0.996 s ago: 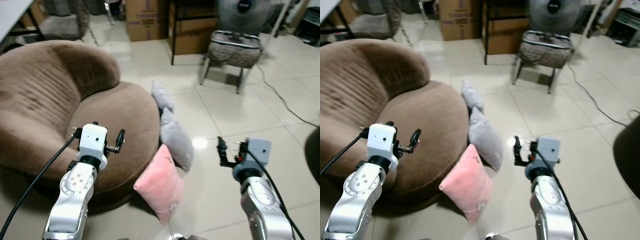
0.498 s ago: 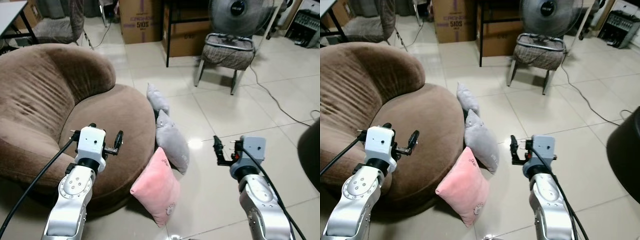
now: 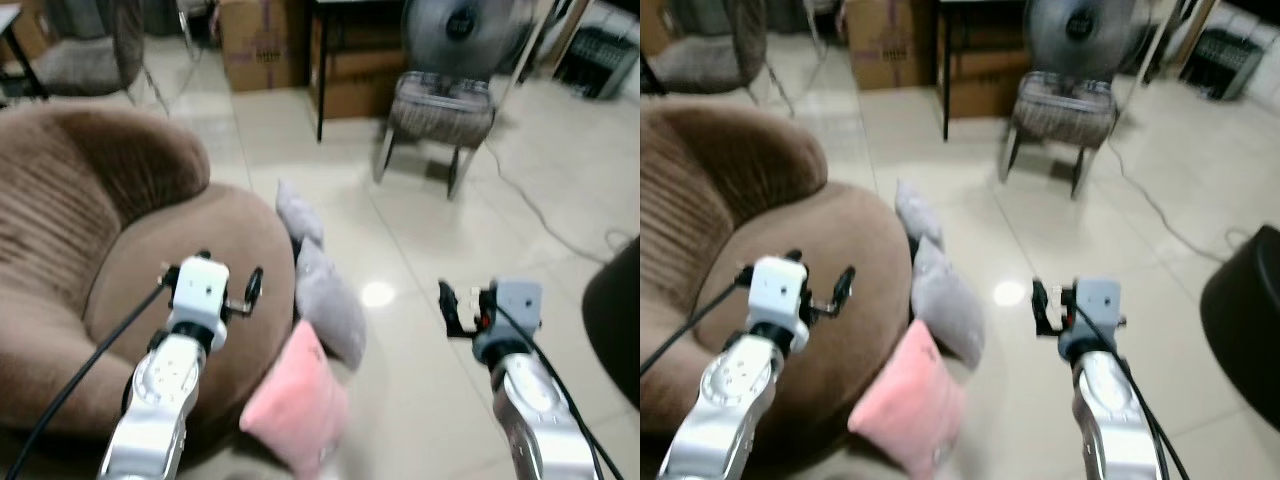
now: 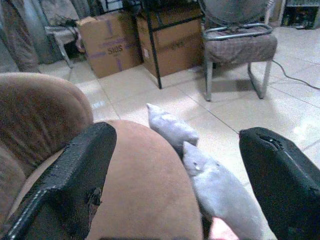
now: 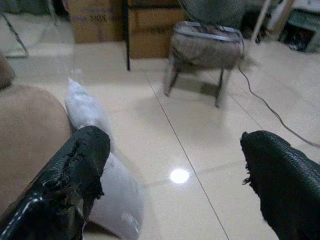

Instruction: Move the pillow to the sofa from floor

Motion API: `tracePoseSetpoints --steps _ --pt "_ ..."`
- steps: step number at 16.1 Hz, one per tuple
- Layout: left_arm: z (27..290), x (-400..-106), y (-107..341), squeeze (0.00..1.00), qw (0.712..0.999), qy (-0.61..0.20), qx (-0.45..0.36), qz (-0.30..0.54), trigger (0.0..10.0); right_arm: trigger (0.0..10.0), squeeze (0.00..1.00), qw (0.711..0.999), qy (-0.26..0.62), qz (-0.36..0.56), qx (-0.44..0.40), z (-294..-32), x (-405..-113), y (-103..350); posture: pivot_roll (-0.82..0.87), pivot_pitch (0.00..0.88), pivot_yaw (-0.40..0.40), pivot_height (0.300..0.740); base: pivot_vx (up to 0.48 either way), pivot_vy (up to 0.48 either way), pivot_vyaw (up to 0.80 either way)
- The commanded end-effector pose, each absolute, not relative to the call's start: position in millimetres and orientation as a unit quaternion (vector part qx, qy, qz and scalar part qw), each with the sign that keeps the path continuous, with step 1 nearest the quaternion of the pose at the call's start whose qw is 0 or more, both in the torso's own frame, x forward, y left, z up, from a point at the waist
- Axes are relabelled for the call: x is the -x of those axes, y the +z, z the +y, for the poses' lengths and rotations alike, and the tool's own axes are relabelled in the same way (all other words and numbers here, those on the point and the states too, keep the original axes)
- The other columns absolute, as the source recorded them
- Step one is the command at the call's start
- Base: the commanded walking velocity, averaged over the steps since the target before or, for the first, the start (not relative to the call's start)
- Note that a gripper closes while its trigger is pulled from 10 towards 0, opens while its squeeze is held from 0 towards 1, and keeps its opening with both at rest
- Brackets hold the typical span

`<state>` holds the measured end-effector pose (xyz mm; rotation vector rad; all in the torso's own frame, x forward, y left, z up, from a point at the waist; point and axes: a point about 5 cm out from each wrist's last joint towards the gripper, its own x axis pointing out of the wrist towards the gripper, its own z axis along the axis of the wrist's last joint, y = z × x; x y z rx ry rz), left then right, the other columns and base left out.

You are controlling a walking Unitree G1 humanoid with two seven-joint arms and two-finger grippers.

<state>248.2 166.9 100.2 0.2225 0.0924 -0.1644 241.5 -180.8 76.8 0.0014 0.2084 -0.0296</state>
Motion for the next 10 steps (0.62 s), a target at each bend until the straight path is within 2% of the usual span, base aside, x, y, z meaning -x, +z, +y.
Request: tracePoseSetpoints --steps 1,2,6,10 --pt "172 -244 98 0.00 0.989 -0.079 -0.117 0.052 10.0 10.0 0.00 0.995 -0.006 0.096 -0.007 -175 -242 79 0.04 0.000 -0.022 0.740 0.262 0.000 0.00" --pt "172 -242 96 0.00 0.988 -0.081 -0.116 0.055 10.0 10.0 0.00 0.995 -0.007 0.098 -0.007 -175 -240 78 0.04 0.000 -0.021 0.740 0.244 0.000 0.00" --pt "176 -235 90 0.00 0.987 -0.089 -0.120 0.066 10.0 10.0 0.00 0.995 0.000 0.103 -0.007 -175 -234 74 0.04 0.000 -0.009 0.740 0.000 0.000 0.00" --pt "180 -242 90 0.00 0.984 -0.102 -0.133 0.061 10.0 10.0 0.00 0.994 0.016 0.111 -0.003 -174 -238 73 0.05 0.000 -0.022 0.736 0.000 0.000 0.00"
